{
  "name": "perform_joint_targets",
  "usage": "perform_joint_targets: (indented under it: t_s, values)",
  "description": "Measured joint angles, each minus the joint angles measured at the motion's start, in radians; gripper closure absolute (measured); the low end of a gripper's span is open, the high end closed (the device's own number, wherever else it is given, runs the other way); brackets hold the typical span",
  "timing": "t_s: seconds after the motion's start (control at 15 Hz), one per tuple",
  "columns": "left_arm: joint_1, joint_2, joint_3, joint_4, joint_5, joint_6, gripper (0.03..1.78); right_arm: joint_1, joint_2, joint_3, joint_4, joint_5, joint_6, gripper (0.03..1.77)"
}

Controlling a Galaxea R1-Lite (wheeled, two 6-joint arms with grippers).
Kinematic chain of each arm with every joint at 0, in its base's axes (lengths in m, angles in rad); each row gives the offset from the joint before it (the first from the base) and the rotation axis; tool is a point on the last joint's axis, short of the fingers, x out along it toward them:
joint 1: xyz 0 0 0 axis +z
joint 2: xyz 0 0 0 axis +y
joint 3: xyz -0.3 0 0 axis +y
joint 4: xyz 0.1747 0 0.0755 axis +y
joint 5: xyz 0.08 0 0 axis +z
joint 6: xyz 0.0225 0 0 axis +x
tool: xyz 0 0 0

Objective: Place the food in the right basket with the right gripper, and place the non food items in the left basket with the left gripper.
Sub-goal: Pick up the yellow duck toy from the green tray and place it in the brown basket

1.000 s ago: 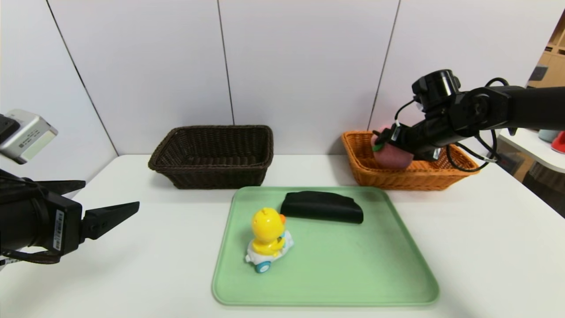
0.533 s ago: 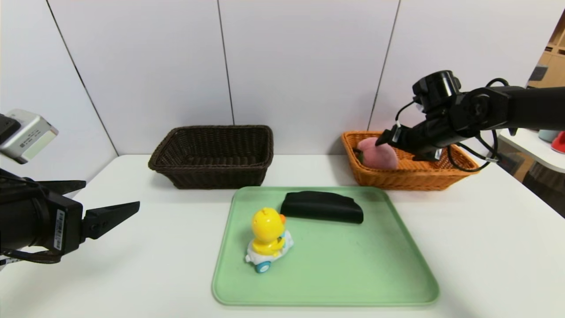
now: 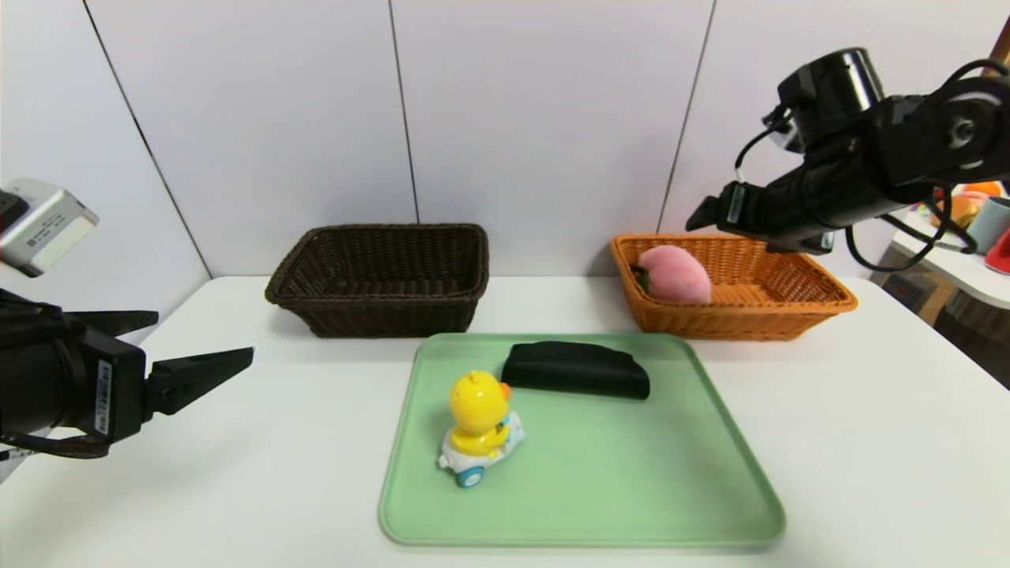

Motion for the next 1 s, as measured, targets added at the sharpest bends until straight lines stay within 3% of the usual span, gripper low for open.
perform_joint_targets:
  t_s: [0.13, 0.2, 0.4, 0.6, 1.0]
  values:
    - [-0.004, 0.0, -0.002, 0.004, -0.003, 0.002, 0.12, 0.067, -0.076, 0.024, 0.037, -0.104, -0.049, 0.11]
    - [-0.023, -0.002, 0.002, 0.005, -0.005, 0.003, 0.12, 0.103, -0.118, 0.039, 0.042, -0.131, -0.071, 0.11]
    - [-0.15, -0.029, 0.056, -0.002, -0.018, -0.003, 0.12, 0.192, -0.236, 0.055, 0.045, -0.132, -0.09, 0.11]
    - [-0.261, -0.07, 0.174, -0.07, -0.138, -0.075, 0.12, 0.219, -0.314, 0.056, 0.045, -0.132, -0.087, 0.11]
    - [-0.339, -0.054, 0.388, -0.394, -0.161, -0.089, 0.12, 0.224, -0.379, 0.049, 0.046, -0.13, -0.085, 0.11]
